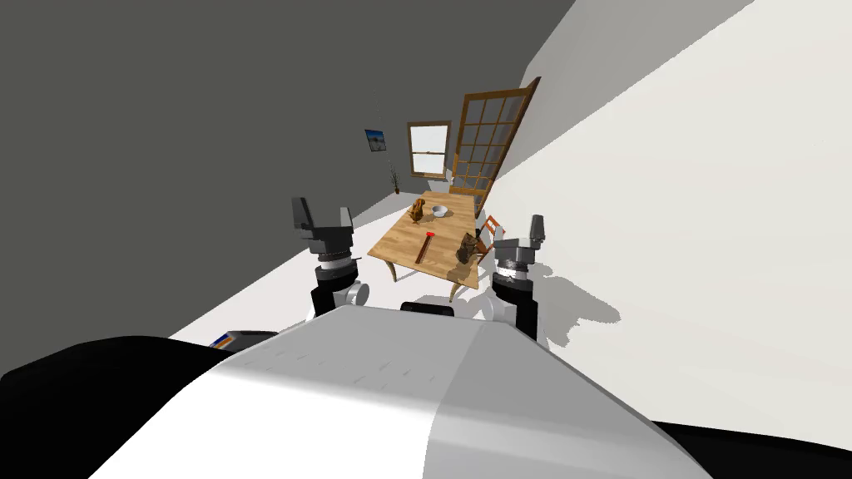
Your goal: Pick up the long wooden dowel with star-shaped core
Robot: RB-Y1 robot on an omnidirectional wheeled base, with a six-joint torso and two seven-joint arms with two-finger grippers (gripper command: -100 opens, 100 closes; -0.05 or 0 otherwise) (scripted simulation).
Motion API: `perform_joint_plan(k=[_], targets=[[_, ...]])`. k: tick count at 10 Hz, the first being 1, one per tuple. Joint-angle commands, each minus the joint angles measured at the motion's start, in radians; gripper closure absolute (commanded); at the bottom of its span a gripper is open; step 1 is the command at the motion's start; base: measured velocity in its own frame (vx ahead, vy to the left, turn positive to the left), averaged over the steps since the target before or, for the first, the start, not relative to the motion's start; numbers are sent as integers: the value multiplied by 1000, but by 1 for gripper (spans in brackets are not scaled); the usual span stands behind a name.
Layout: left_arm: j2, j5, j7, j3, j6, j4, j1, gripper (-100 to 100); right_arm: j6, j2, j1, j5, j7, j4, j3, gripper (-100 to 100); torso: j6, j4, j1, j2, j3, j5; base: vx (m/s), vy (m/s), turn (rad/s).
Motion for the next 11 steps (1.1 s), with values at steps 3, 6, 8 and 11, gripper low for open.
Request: perform_joint_plan(k=[3, 6, 8, 11], targets=[[0, 0, 0, 0, 0, 0, 0, 0, 12, -89, 8, 68, 4, 38, 26, -100, 0, 0, 0, 2, 1, 0, -32, -1, 194], [0, 0, 0, 0, 0, 0, 0, 0, 29, -178, 10, 155, 14, 84, 53, -100, -1, 1, 0, 3, 1, 0, -38, 8, 278], [0, 0, 0, 0, 0, 0, 0, 0, 36, -223, 10, 189, 19, 103, 63, -100, 0, 1, 0, 2, 1, 0, -31, 2, 171], [0, 0, 0, 0, 0, 0, 0, 0, 50, -303, 9, 265, 32, 145, 86, -100, -1, 0, 0, 1, 1, 0, -17, 7, 244]])
